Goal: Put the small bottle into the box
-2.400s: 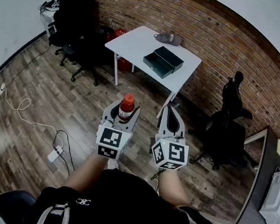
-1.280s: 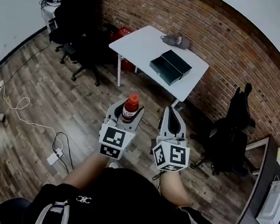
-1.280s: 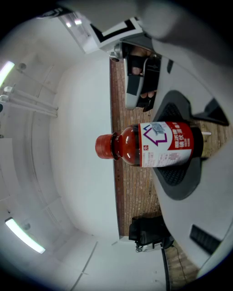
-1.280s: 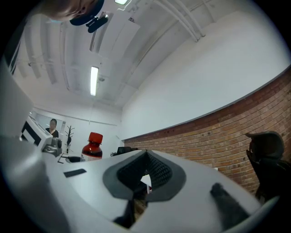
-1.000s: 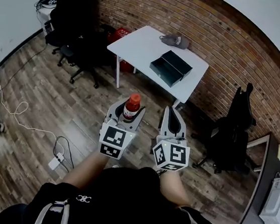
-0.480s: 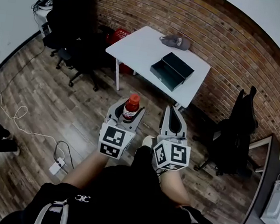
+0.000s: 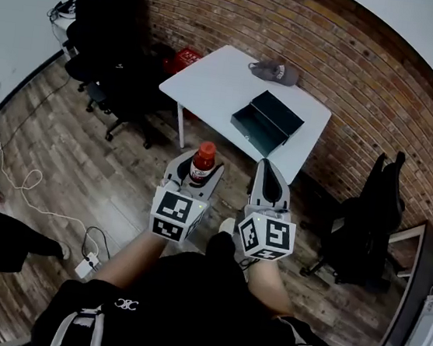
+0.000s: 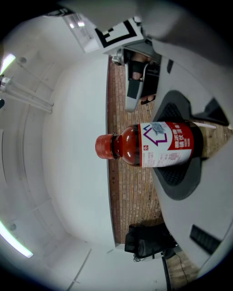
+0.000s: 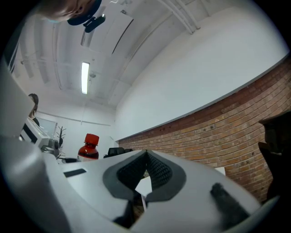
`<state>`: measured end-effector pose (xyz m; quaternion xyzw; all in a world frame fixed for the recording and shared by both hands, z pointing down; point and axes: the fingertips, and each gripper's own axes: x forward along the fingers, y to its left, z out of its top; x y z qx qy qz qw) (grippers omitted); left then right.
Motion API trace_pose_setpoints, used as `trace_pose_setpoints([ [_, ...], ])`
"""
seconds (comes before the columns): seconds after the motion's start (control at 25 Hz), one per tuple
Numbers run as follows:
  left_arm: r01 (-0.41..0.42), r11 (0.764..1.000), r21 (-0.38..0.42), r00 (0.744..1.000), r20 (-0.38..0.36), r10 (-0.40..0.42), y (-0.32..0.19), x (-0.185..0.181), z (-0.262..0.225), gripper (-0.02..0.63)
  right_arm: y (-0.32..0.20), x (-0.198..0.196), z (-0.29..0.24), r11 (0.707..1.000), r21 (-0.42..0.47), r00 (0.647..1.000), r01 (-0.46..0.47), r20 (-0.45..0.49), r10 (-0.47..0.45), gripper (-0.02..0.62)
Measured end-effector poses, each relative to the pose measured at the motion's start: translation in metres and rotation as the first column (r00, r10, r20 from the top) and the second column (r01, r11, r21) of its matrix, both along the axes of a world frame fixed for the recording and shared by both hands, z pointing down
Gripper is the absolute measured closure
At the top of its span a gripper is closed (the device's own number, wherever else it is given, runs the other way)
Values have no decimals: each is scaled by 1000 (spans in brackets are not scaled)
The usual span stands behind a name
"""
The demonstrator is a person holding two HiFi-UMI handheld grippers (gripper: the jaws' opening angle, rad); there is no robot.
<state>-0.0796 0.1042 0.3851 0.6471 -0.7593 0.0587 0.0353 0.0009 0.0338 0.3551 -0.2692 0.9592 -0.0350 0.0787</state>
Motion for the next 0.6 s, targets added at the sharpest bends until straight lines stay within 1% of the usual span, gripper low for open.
trace_pose_setpoints([
  [0.24, 2, 1000, -6, 1000, 7, -2, -51, -25, 5, 397, -51, -28, 6, 1000, 5, 1000, 11, -6, -11, 566],
  [0.44, 12, 1000, -19, 1000, -10, -12, -88, -46, 2, 397, -88, -52, 1, 999, 7, 999, 36, -32, -36, 566],
  [0.6, 20, 1000, -17, 1000, -11, -20, -119, -58, -4, 397, -121, -66, -4, 999, 3, 998, 45, -35, -45, 566],
])
